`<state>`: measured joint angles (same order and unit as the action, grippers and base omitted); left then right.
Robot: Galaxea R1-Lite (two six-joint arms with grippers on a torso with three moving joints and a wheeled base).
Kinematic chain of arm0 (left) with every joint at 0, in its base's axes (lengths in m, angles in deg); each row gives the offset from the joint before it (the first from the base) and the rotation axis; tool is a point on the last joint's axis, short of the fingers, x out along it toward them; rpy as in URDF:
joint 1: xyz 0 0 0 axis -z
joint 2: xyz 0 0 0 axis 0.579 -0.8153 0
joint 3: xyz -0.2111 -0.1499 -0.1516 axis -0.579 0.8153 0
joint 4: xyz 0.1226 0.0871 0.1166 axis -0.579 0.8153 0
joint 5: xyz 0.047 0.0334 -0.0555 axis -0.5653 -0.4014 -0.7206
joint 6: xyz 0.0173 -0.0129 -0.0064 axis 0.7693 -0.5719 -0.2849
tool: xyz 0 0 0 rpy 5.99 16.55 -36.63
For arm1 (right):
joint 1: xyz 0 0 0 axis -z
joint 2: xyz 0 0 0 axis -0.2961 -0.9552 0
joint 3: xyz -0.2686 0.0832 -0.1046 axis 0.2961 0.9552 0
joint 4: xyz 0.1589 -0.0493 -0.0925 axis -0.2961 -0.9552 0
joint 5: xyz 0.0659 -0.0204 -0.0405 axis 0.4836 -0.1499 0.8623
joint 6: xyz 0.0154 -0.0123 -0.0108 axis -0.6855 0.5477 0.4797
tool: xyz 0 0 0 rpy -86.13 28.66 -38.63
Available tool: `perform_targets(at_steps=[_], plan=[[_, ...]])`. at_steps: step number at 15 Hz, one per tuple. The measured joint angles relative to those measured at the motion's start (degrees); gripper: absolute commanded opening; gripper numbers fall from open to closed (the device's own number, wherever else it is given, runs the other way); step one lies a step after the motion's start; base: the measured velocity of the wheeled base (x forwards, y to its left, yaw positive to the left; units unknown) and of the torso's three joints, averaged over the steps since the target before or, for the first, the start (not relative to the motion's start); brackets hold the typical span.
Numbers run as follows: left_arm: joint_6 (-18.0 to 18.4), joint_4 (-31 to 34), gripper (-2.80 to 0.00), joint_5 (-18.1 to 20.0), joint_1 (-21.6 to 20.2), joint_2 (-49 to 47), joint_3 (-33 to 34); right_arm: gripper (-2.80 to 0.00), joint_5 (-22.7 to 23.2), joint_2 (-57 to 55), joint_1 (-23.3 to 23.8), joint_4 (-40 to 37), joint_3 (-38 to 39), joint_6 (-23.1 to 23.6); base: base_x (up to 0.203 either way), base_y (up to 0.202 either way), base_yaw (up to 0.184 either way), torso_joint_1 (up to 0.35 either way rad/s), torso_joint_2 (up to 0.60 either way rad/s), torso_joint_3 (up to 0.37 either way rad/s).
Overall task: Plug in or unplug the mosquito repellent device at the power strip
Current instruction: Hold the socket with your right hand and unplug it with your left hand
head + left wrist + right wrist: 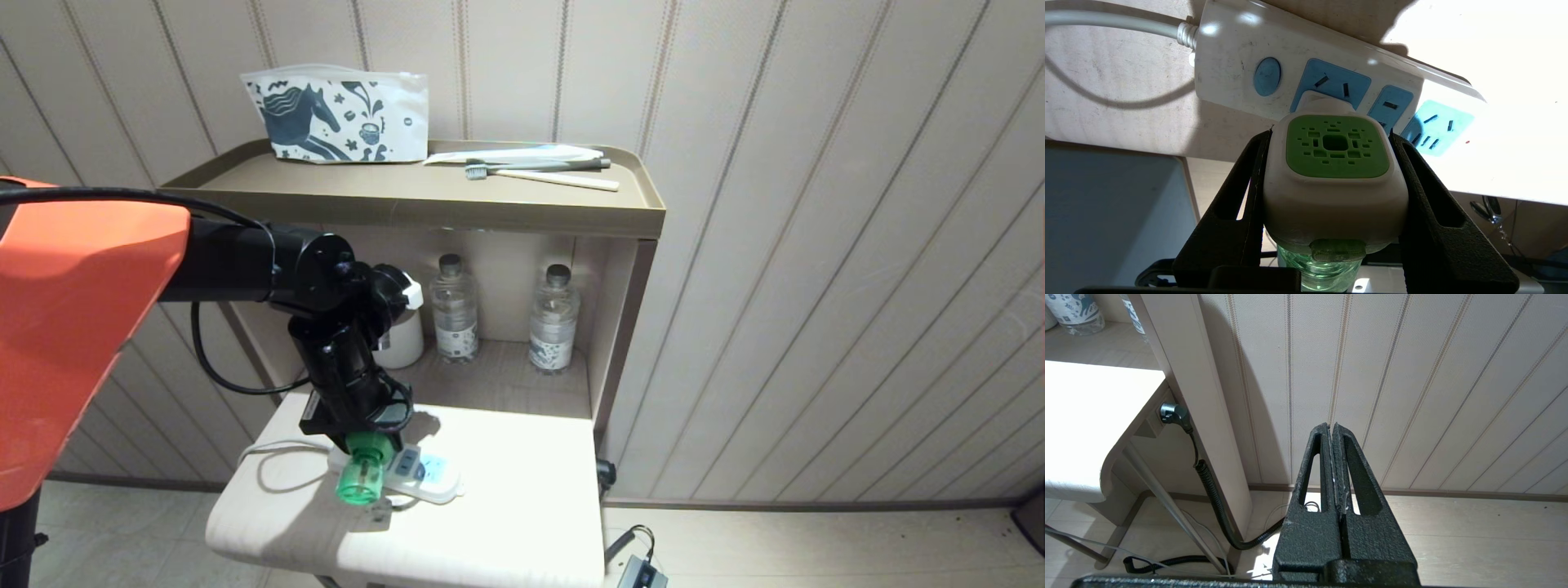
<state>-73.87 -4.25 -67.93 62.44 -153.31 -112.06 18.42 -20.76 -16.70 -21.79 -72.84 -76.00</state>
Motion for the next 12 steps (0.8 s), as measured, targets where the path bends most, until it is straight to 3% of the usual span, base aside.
perform_targets(at_steps=[5, 9, 12], plan=[[-0.3, 1.38, -2.8, 0.07, 0.02, 0.57, -0.02, -2.8, 1.9, 0.0, 0.0, -3.7, -3.91, 1.26, 0.0, 0.0, 0.0, 0.0, 0.0, 0.0], [-0.44, 1.62, -2.8, 0.0, 0.24, 1.37, -0.11, -2.8, 10.44, -1.94, -0.04, -17.02, -27.17, 0.96, 0.0, 0.0, 0.0, 0.0, 0.0, 0.0], [-0.82, 2.03, -2.8, 0.12, 1.28, 2.32, 0.21, -2.8, 13.84, -12.32, -1.31, -16.73, -39.37, -2.25, 0.0, 0.0, 0.0, 0.0, 0.0, 0.0]])
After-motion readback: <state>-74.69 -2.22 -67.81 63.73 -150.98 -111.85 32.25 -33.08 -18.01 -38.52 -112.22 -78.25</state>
